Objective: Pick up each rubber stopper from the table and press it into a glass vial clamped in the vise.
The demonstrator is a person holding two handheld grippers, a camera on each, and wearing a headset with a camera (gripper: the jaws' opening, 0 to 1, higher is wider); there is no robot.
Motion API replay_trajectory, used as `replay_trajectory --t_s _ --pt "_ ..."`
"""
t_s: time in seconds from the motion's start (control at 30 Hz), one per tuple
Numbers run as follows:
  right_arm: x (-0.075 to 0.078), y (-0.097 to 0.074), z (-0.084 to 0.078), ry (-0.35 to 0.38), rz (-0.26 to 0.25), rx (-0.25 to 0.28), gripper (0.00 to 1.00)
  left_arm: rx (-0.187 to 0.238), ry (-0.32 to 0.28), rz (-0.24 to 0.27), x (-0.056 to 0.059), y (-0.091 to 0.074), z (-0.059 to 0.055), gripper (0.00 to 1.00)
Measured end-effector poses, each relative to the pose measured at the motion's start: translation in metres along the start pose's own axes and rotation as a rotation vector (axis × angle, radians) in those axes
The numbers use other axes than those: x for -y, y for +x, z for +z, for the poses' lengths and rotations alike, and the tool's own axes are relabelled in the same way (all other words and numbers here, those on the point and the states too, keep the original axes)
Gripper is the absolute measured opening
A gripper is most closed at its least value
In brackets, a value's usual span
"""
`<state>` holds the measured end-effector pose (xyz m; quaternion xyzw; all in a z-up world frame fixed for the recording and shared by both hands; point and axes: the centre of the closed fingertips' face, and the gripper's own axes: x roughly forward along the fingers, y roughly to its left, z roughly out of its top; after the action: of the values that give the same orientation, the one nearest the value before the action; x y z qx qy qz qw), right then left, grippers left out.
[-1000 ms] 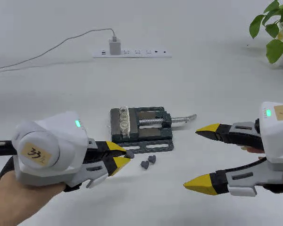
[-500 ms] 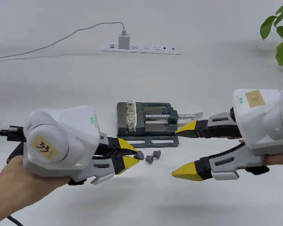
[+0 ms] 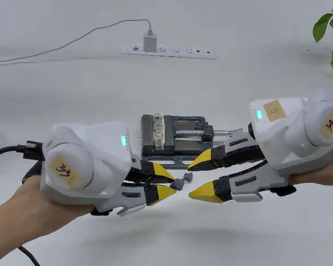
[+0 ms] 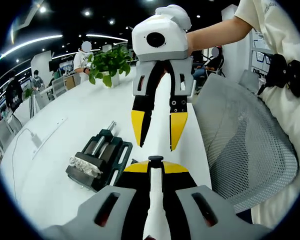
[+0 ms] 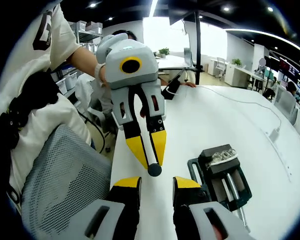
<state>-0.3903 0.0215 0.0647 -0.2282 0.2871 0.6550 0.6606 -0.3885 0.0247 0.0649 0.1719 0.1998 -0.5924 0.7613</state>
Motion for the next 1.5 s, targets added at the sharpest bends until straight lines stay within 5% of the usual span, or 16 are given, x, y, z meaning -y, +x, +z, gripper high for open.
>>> replay_trajectory --t_s 0.13,1.5 --pt "-0.003 0.004 0.003 -0.009 0.017 0.002 0.15 -0.001 0.005 -0.008 0.002 0.001 -0.001 0.04" --pt "-0.010 0.011 0.001 -0.080 0.062 -0.053 0.08 0.040 -0.061 -0.024 0.007 0.003 0.000 0.04"
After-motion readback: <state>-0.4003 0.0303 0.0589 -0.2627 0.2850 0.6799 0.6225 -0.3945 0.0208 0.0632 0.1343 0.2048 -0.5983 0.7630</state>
